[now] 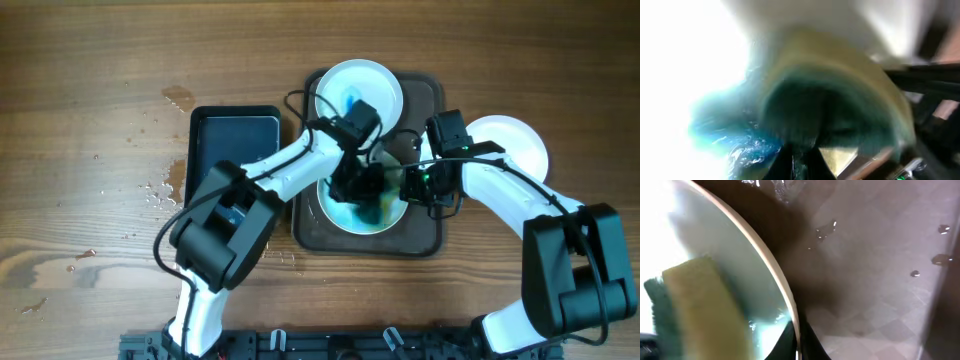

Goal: Clean dirty plates on tray and stack at the side
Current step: 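Scrub the centered plate with the sponge while right gripper holds it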

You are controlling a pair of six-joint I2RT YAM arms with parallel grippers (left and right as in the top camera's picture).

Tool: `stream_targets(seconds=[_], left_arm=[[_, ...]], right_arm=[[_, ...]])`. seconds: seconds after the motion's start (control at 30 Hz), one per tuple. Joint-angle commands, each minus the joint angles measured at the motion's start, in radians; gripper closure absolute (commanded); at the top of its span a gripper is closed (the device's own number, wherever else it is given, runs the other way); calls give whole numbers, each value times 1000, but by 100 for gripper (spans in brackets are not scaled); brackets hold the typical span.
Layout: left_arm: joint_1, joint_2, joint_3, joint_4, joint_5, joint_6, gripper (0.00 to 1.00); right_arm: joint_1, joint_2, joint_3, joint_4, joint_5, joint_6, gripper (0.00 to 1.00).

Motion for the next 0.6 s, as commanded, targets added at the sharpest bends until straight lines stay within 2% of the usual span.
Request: stream_targets(seconds=[0.0,0.1,0.2,0.3,0.4,0.57], left_arm=[[113,-16,-27,-111,-470,-69,96],[138,-79,-27,-129,-675,-68,96],[128,-106,-27,-118,-724,-69,96],[106,-105,-27,-76,-512,-68,96],[47,-97,-27,37,-246,-69,96],[-67,-16,-27,138,-99,-69,96]], right_arm=[[2,28,-4,0,44,-3,96],[2,28,-4,1,44,-3,96],[2,28,-4,0,44,-3,96],[2,28,-4,0,44,-3,96],[2,28,-4,-2,44,-3,96],[2,28,-4,-3,44,-3,96]])
